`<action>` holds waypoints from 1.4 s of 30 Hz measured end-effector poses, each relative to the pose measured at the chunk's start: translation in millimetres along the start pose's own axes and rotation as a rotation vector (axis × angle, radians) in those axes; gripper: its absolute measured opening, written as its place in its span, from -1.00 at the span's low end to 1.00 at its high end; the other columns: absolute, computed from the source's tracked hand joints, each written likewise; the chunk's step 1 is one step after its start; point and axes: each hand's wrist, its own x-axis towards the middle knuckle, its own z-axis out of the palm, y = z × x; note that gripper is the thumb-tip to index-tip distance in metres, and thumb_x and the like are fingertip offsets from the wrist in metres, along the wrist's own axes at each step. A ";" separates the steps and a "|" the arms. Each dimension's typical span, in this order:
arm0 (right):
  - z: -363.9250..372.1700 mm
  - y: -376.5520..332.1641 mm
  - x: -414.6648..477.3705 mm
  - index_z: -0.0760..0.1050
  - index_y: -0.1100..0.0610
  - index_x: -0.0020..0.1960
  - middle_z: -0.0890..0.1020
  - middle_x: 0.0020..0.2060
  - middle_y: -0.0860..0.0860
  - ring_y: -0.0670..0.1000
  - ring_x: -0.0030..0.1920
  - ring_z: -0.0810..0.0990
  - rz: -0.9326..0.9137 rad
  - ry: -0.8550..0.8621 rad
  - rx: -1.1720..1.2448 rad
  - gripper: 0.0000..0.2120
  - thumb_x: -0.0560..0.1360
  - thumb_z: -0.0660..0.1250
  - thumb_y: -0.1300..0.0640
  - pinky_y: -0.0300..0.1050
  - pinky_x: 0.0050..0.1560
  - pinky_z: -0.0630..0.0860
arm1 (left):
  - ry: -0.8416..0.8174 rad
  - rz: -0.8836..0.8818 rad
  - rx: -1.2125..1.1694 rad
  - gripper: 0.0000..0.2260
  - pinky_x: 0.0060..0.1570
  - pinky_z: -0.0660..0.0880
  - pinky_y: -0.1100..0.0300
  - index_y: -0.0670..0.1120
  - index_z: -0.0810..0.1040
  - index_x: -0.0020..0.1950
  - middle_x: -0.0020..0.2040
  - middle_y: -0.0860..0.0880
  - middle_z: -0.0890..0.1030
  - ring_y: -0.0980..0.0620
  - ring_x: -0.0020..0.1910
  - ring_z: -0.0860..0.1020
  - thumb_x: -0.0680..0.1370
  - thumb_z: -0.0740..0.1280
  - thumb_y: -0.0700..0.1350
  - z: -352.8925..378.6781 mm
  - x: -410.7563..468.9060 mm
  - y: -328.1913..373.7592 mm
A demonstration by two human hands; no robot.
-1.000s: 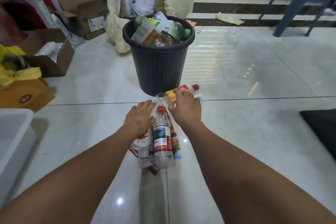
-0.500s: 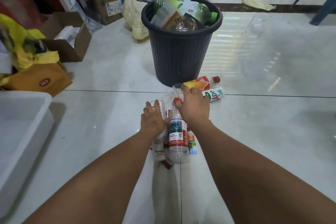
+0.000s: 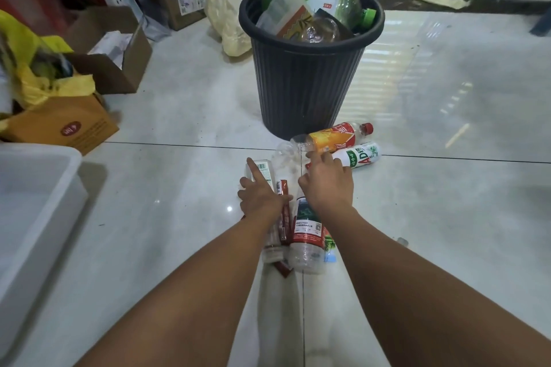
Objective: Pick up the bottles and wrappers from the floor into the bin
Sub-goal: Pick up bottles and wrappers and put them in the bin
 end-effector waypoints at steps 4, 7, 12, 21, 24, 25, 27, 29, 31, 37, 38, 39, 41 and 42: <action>1.8 1.1 0.5 0.32 0.09 0.35 0.49 0.22 0.10 0.12 0.19 0.46 -0.008 0.006 -0.006 -0.62 0.55 0.20 0.06 0.01 0.16 0.36 | 0.036 -0.076 -0.096 -0.08 0.16 0.39 -0.01 -0.14 -0.18 0.52 0.42 -0.13 0.21 -0.18 0.30 0.32 0.45 0.43 0.03 3.0 0.0 5.4; 2.6 1.8 0.9 0.31 0.09 0.35 0.50 0.20 0.10 0.12 0.18 0.47 -0.002 0.017 -0.013 -0.61 0.55 0.22 0.04 0.01 0.15 0.37 | 0.075 -0.065 -0.156 -0.20 0.13 0.41 -0.03 -0.15 0.02 0.47 0.36 -0.12 0.30 -0.16 0.28 0.36 0.43 0.43 0.07 3.2 -0.1 7.6; 3.2 3.2 -2.4 0.33 0.09 0.34 0.50 0.21 0.10 0.12 0.19 0.47 0.020 0.006 -0.027 -0.62 0.56 0.22 0.02 0.01 0.17 0.37 | 0.130 0.011 -0.149 -0.23 0.07 0.44 -0.02 -0.11 0.11 0.42 0.32 -0.10 0.35 -0.15 0.25 0.39 0.38 0.47 0.04 -6.8 2.4 11.2; -1.3 -3.8 -13.3 0.26 0.13 0.36 0.44 0.25 0.12 0.14 0.26 0.41 0.138 -0.103 0.011 -0.57 0.56 0.19 0.00 0.02 0.20 0.35 | 0.178 0.333 0.036 -0.20 0.01 0.45 -0.01 -0.10 0.03 0.48 0.34 -0.10 0.32 -0.14 0.24 0.39 0.42 0.44 0.03 -38.9 3.2 8.0; -1.6 -3.6 -17.5 0.20 0.14 0.42 0.41 0.29 0.12 0.13 0.29 0.39 0.189 -0.147 0.036 -0.50 0.56 0.20 -0.03 0.00 0.23 0.33 | 0.168 0.449 0.130 -0.20 -0.07 0.44 0.06 -0.05 0.02 0.49 0.30 -0.11 0.35 -0.11 0.23 0.40 0.43 0.43 0.07 -50.9 4.1 7.5; -1.8 -3.4 -19.0 0.19 0.14 0.43 0.40 0.31 0.12 0.12 0.30 0.38 0.203 -0.165 0.039 -0.48 0.56 0.20 -0.04 0.00 0.24 0.32 | 0.157 0.480 0.166 -0.20 -0.07 0.45 0.06 -0.04 0.02 0.50 0.30 -0.11 0.36 -0.10 0.22 0.41 0.43 0.43 0.07 -54.9 4.4 6.4; -1.6 -3.2 -21.9 0.18 0.15 0.43 0.39 0.32 0.12 0.12 0.32 0.38 0.225 -0.193 0.039 -0.47 0.56 0.21 -0.07 0.00 0.26 0.31 | 0.134 0.532 0.246 -0.19 -0.04 0.47 0.05 -0.01 0.01 0.50 0.29 -0.10 0.37 -0.09 0.21 0.41 0.42 0.43 0.05 -62.5 5.5 4.3; -1.2 -3.3 -25.7 0.19 0.16 0.43 0.38 0.32 0.13 0.13 0.32 0.37 0.236 -0.211 0.038 -0.46 0.56 0.21 -0.08 0.00 0.26 0.31 | 0.114 0.578 0.322 -0.18 -0.06 0.48 0.05 0.02 0.00 0.50 0.27 -0.10 0.39 -0.08 0.19 0.41 0.42 0.44 0.04 -69.6 5.9 1.6; 0.9 -4.6 -29.6 0.18 0.17 0.42 0.39 0.31 0.13 0.12 0.31 0.37 0.237 -0.224 0.034 -0.44 0.55 0.22 -0.10 -0.01 0.25 0.31 | 0.105 0.628 0.393 -0.19 -0.11 0.43 0.08 0.04 -0.01 0.51 0.26 -0.08 0.40 -0.08 0.17 0.42 0.41 0.43 0.03 -76.1 6.7 -1.5; 11.1 -12.0 -35.4 0.12 0.20 0.47 0.35 0.36 0.14 0.14 0.34 0.35 0.242 -0.260 0.019 -0.36 0.55 0.20 -0.13 0.00 0.26 0.31 | 0.125 0.714 0.529 -0.19 -0.15 0.37 0.11 0.05 0.00 0.50 0.27 -0.03 0.40 -0.08 0.12 0.42 0.41 0.44 0.00 -86.2 10.9 -11.0; 13.2 -13.2 -35.8 0.11 0.21 0.48 0.35 0.37 0.14 0.14 0.35 0.35 0.245 -0.270 0.012 -0.35 0.55 0.19 -0.14 0.01 0.27 0.31 | 0.134 0.731 0.541 -0.19 -0.15 0.36 0.12 0.05 0.01 0.50 0.26 -0.03 0.40 -0.07 0.11 0.42 0.41 0.44 -0.01 -86.3 11.6 -12.6; 15.5 -14.0 -36.1 0.09 0.22 0.48 0.34 0.37 0.15 0.15 0.35 0.35 0.253 -0.279 0.007 -0.33 0.55 0.18 -0.15 0.02 0.27 0.31 | 0.141 0.752 0.555 -0.20 -0.14 0.35 0.13 0.05 0.01 0.50 0.26 -0.03 0.40 -0.06 0.11 0.41 0.41 0.43 -0.02 -85.6 12.1 -14.2; 20.3 -15.2 -36.5 0.06 0.22 0.49 0.33 0.39 0.16 0.15 0.36 0.35 0.280 -0.294 0.012 -0.28 0.53 0.20 -0.18 0.04 0.28 0.32 | 0.148 0.776 0.563 -0.20 -0.13 0.36 0.13 0.05 0.01 0.49 0.25 -0.03 0.40 -0.05 0.11 0.41 0.40 0.43 -0.04 -83.0 13.4 -17.3; 22.4 -15.7 -37.0 0.04 0.23 0.49 0.33 0.39 0.17 0.16 0.36 0.35 0.292 -0.300 0.014 -0.24 0.51 0.22 -0.21 0.04 0.29 0.32 | 0.148 0.775 0.559 -0.19 -0.11 0.38 0.13 0.05 0.00 0.49 0.26 -0.03 0.39 -0.05 0.12 0.40 0.40 0.43 -0.04 -81.4 13.7 -18.6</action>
